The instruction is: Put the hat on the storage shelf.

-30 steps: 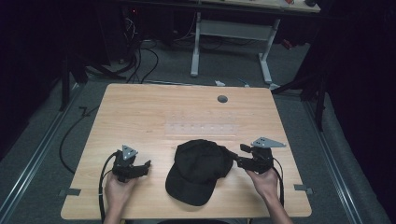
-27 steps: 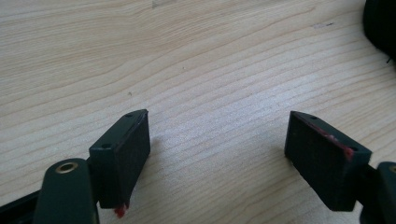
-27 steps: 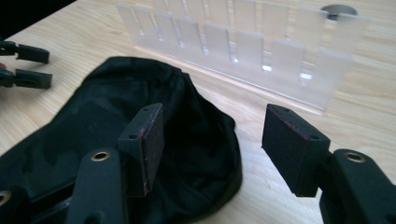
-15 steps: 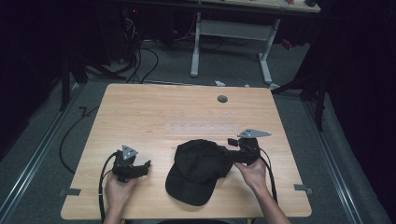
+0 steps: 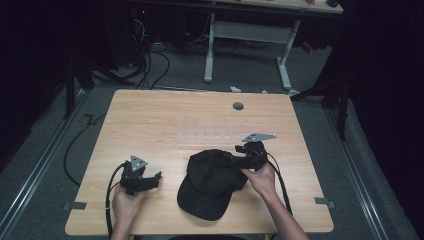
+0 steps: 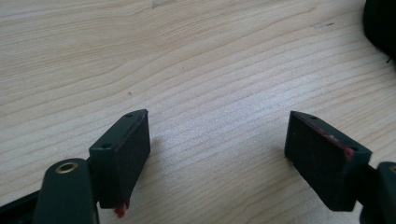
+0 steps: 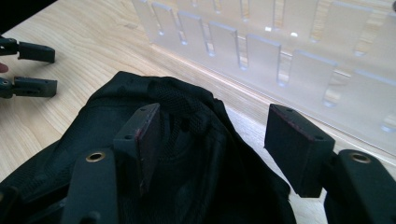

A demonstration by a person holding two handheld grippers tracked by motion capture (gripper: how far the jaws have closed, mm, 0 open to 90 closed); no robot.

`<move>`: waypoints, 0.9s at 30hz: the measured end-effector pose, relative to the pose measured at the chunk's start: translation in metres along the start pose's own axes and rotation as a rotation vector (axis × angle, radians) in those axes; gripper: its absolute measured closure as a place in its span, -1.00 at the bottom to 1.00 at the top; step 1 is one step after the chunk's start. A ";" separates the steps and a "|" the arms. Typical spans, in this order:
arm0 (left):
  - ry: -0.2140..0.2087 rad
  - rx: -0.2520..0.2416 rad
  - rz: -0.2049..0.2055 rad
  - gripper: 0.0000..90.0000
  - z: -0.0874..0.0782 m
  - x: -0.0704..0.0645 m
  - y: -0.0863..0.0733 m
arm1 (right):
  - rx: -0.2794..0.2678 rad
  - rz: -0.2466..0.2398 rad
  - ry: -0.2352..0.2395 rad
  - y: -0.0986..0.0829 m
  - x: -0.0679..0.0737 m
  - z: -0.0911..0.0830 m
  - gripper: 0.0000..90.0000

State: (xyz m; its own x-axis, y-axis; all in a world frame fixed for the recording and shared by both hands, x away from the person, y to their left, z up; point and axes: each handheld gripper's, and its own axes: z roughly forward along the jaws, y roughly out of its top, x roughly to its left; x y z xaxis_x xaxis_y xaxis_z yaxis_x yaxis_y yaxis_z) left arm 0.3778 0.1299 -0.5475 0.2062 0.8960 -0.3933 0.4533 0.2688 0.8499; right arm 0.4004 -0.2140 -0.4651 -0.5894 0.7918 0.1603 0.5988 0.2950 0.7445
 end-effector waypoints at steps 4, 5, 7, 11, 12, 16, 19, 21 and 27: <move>0.000 0.000 0.000 -0.50 0.000 0.000 0.000 | 0.012 0.004 0.007 0.001 -0.001 0.006 -0.19; 0.000 0.000 0.000 -0.50 0.000 0.000 0.000 | 0.019 0.008 0.007 0.001 -0.001 0.009 -0.19; 0.000 0.000 0.000 -0.50 0.000 0.000 0.000 | 0.044 0.014 0.009 0.000 -0.003 0.015 -0.20; 0.000 0.000 0.000 -0.50 0.000 0.000 0.000 | 0.059 0.028 0.025 -0.001 -0.005 0.021 -0.21; 0.000 0.000 0.000 -0.50 0.000 0.000 0.000 | 0.060 0.035 0.032 -0.001 -0.005 0.021 -0.21; 0.000 0.000 0.000 -0.50 0.000 0.000 0.000 | 0.065 0.034 0.041 -0.001 -0.005 0.024 -0.21; 0.000 0.000 0.000 -0.50 0.000 0.000 0.000 | 0.071 0.048 0.060 -0.001 -0.007 0.025 -0.21; 0.000 -0.003 -0.002 -0.50 0.000 0.000 0.000 | 0.072 0.050 0.064 -0.001 -0.007 0.025 -0.21; 0.000 -0.003 -0.002 -0.50 0.000 0.000 0.000 | 0.073 0.051 0.075 0.001 -0.005 0.026 -0.22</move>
State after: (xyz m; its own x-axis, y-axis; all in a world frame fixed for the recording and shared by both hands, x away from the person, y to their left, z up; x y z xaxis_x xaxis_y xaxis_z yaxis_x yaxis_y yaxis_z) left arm 0.3780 0.1297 -0.5476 0.2054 0.8954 -0.3951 0.4512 0.2716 0.8501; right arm 0.4178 -0.2042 -0.4823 -0.5944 0.7652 0.2472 0.6655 0.2955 0.6854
